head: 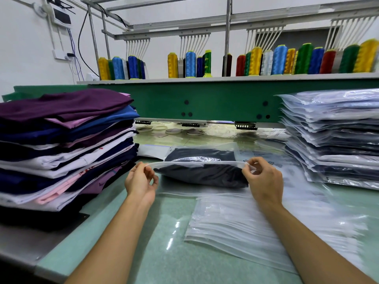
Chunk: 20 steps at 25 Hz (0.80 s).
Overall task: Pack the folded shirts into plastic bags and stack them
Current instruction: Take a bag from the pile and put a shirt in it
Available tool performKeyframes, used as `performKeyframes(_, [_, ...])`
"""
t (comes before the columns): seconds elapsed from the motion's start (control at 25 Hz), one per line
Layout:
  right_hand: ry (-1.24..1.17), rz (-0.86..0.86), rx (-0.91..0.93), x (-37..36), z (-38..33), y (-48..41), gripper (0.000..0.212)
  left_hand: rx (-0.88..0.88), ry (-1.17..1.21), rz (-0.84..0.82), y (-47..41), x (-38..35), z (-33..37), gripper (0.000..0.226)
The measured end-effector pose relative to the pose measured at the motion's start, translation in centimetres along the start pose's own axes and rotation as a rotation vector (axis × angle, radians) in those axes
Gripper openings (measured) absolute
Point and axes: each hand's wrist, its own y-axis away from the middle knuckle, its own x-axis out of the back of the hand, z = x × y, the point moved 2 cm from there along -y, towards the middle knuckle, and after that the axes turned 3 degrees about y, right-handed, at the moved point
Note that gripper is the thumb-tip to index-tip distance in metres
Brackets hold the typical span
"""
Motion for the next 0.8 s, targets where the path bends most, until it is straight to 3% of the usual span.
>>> performKeyframes(0.36, [-0.149,0.073,0.052,-0.2,-1.0,0.3,0.015,0.076,0.168,0.026,0.9,-0.3,-0.4,0.014])
performKeyframes(0.44, [-0.176,0.108,0.092,-0.1,-1.4,0.3,0.019,0.16,0.213,-0.008,1.8,-1.4,-1.1,0.034])
performKeyframes(0.56, [-0.192,0.134,0.213,0.0,-3.0,0.8,0.02,0.273,0.007,-0.159,4.2,-4.4,-3.3,0.069])
performKeyframes(0.64, [-0.249,0.107,0.32,-0.1,-4.5,1.5,0.018,0.352,-0.131,-0.222,5.5,-6.5,-5.1,0.061])
performKeyframes(0.72, [-0.305,0.054,0.402,-0.2,-5.4,2.2,0.013,0.332,-0.224,-0.166,5.6,-8.2,-5.9,0.038])
performKeyframes(0.8, [-0.367,-0.017,0.445,-0.2,-5.9,2.7,0.01,0.26,-0.314,-0.076,5.0,-9.3,-6.3,0.034])
